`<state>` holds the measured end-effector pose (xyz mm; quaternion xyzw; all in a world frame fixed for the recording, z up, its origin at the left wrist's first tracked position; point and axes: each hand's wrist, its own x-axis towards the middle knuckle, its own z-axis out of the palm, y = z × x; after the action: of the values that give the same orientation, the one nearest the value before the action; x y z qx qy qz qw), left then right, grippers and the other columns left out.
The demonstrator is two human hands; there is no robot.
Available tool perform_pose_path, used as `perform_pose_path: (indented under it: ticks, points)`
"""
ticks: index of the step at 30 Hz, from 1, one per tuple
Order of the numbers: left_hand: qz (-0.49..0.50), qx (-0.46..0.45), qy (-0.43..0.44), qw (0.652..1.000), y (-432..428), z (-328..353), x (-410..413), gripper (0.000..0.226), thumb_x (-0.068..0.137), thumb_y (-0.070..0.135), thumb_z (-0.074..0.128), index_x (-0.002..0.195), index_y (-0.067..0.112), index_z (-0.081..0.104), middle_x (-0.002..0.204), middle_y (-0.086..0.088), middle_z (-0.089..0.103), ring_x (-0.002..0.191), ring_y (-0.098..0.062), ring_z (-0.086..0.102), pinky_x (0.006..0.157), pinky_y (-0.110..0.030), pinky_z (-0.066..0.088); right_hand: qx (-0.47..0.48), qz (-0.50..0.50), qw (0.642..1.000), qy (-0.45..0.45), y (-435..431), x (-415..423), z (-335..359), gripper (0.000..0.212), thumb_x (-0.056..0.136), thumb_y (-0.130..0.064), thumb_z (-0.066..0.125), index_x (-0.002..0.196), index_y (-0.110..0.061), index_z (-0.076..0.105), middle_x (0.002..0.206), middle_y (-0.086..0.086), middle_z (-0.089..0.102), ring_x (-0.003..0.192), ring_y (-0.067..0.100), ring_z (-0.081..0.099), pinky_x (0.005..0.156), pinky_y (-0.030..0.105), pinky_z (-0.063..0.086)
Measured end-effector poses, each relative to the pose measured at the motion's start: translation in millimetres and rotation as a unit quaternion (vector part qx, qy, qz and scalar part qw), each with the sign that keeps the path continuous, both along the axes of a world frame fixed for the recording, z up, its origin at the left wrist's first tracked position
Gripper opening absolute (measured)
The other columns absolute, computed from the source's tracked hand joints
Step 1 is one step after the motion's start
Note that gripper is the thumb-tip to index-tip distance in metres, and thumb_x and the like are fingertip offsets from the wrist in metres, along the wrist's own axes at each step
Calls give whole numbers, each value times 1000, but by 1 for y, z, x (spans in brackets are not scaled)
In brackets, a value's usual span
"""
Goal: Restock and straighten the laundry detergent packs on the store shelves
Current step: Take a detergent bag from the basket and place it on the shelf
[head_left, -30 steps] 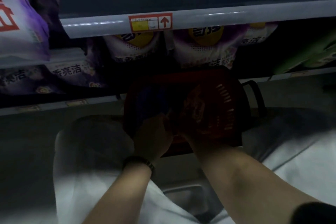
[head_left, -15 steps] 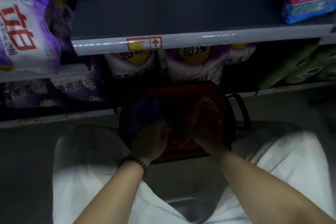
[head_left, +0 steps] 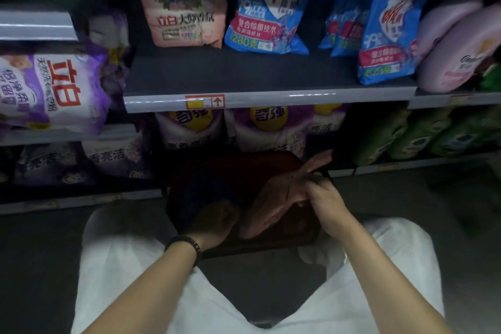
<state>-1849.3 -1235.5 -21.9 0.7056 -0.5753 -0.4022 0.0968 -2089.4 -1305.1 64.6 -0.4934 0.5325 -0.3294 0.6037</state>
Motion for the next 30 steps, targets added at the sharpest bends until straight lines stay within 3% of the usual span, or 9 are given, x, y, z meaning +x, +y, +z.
perform_pose_path:
  ticks: [3, 6, 10, 15, 18, 20, 24, 26, 30]
  points:
    - [-10, 10, -12, 1000, 0, 6, -2, 49, 110, 46, 35, 137, 15, 62, 144, -8, 59, 135, -28, 56, 109, -34, 41, -32, -7, 996, -84, -2, -9, 27, 37, 102, 1, 52, 71, -8, 68, 63, -2, 68, 59, 8, 64, 61, 22, 50]
    - [-13, 45, 16, 999, -2, 31, -11, 48, 115, 32, 30, 158, 13, 40, 166, -4, 37, 155, -21, 33, 119, -24, 23, -22, -17, 985, -172, -2, -9, 52, 21, 90, -15, 64, 85, 5, 68, 76, 20, 62, 68, 27, 63, 65, 34, 52]
    - [31, 15, 151, 988, -4, 52, -19, 45, 114, 34, 36, 158, 26, 34, 169, 4, 31, 156, -14, 28, 121, -19, 18, 10, -10, 969, -247, 9, -5, 96, 53, 65, -23, 88, 106, 7, 71, 90, 23, 67, 85, 35, 65, 82, 43, 54]
    - [30, -42, 298, 953, 7, 88, -24, 99, 66, 94, 57, 143, 31, 49, 136, 34, 61, 117, 21, 55, 96, -2, 38, 54, 31, 936, -346, 25, -8, 152, 49, 86, -31, 46, 100, -1, 83, 99, 20, 78, 91, 35, 74, 86, 41, 61]
    - [46, -18, 391, 919, 9, 83, -16, 69, 85, 58, 75, 138, 21, 54, 149, -8, 60, 124, -6, 57, 96, -15, 48, 76, 31, 932, -353, 28, -7, 178, 54, 94, -31, 40, 85, -3, 85, 89, 16, 80, 80, 29, 79, 75, 36, 66]
    - [37, 15, 491, 870, 12, 78, -8, 89, 68, 34, 97, 142, 13, 52, 142, -13, 66, 127, -25, 64, 101, -36, 56, 79, 31, 935, -345, 22, -5, 188, 60, 101, -32, 35, 84, -3, 84, 89, 16, 80, 79, 29, 79, 74, 36, 66]
    - [-44, 5, 535, 844, 15, 82, -5, 114, 67, 29, 99, 157, 1, 36, 152, -30, 51, 142, -47, 48, 118, -66, 37, 71, -20, 942, -327, -3, -2, 196, 44, 98, -30, 47, 86, 0, 78, 90, 19, 76, 80, 32, 75, 74, 36, 64]
    - [-34, -11, 549, 835, 17, 82, -7, 116, 64, 24, 100, 157, 2, 34, 152, -30, 51, 141, -46, 49, 116, -63, 40, 69, -39, 942, -327, -12, -1, 198, 43, 96, -26, 50, 75, -1, 77, 82, 17, 74, 71, 31, 75, 69, 36, 65]
    - [61, -75, 534, 840, 21, 86, -13, 96, 54, 27, 104, 136, 1, 61, 127, -22, 71, 117, -36, 66, 95, -45, 57, 47, -83, 938, -333, -28, 4, 196, 68, 107, -23, 43, 48, -6, 73, 57, 11, 69, 48, 24, 70, 50, 27, 59]
